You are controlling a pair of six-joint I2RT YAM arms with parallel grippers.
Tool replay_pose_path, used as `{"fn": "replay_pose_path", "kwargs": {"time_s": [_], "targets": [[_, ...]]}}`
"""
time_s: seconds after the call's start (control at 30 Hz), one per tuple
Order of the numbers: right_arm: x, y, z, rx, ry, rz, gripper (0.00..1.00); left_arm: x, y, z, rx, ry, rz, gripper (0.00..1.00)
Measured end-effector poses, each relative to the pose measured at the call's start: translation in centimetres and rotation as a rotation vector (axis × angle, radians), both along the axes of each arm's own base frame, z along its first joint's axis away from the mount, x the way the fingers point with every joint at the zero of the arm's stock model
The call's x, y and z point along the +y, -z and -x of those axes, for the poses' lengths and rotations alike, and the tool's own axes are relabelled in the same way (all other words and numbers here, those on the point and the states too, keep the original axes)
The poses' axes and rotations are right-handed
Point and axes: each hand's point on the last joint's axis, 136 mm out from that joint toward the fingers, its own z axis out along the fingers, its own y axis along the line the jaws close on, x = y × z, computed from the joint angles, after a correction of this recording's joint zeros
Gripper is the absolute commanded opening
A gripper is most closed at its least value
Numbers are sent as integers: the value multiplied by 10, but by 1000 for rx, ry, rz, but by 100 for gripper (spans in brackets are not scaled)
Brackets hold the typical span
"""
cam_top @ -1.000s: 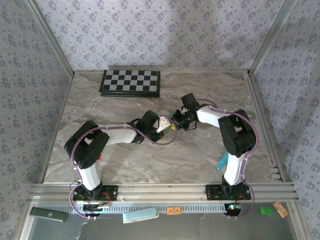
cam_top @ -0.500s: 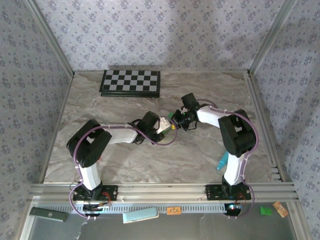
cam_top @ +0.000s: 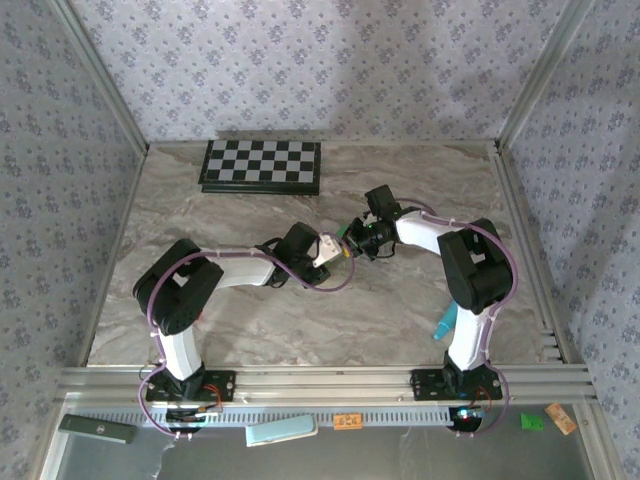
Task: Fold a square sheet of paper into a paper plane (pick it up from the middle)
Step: Fold the wing for the fifth time at the center of the table.
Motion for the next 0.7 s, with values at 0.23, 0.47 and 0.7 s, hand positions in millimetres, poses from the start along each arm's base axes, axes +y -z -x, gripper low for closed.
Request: {"fn": "replay_pose_path", "kwargs": {"time_s": [0.23,0.47,0.7], "targets": [[0,-2,0,7,-4,-17,0,0,0,0,-14,16,-10,26],[-2,-2,-1,13,6,-20,22,-2,-2,0,-13,29,-11,12],[-12,-1,-6,8,19,-12,48,-5,-9,-3,13,30,6,3]]}}
